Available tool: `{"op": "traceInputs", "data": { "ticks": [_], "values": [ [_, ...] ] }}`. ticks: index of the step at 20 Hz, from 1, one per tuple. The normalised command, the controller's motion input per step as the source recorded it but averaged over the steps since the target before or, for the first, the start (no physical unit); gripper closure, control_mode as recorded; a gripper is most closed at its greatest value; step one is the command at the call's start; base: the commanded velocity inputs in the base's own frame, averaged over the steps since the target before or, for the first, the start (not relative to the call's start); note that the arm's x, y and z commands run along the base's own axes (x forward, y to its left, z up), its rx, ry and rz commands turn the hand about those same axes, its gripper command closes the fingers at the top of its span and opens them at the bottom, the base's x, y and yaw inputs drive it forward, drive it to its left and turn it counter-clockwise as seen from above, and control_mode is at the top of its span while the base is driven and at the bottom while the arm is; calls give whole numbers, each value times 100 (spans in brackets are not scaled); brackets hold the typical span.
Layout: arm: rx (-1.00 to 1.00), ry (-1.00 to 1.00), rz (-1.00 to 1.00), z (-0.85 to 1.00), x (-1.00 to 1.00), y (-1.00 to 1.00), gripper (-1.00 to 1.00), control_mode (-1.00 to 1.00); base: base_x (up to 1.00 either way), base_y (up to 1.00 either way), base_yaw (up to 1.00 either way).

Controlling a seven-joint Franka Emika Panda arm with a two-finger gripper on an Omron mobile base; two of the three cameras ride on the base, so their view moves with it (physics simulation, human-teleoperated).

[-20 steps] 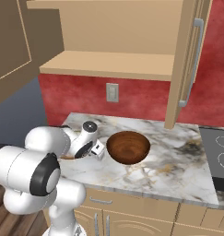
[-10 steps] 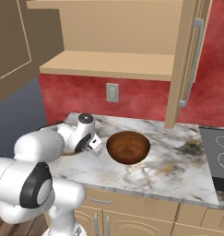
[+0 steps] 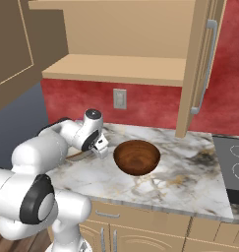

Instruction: Open the cabinet. Pick the bowls from the counter and place them in the cabinet. Then close the cabinet.

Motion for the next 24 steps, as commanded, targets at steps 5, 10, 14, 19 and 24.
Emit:
{"op": "traceInputs", "data": {
  "ticks": [5, 10, 14, 19, 24],
  "values": [
    [5, 0, -7, 27, 0, 0, 100, -100, 0, 0, 0],
    [5, 0, -7, 31, 0, 0, 100, -100, 0, 0, 0],
    [4, 0, -7, 43, -1, 0, 100, -100, 0, 0, 0],
    [3, 0, -7, 46, -3, 0, 100, -100, 0, 0, 0],
    [3, 0, -7, 40, -8, 0, 100, -100, 0, 0, 0]
  ]
}}
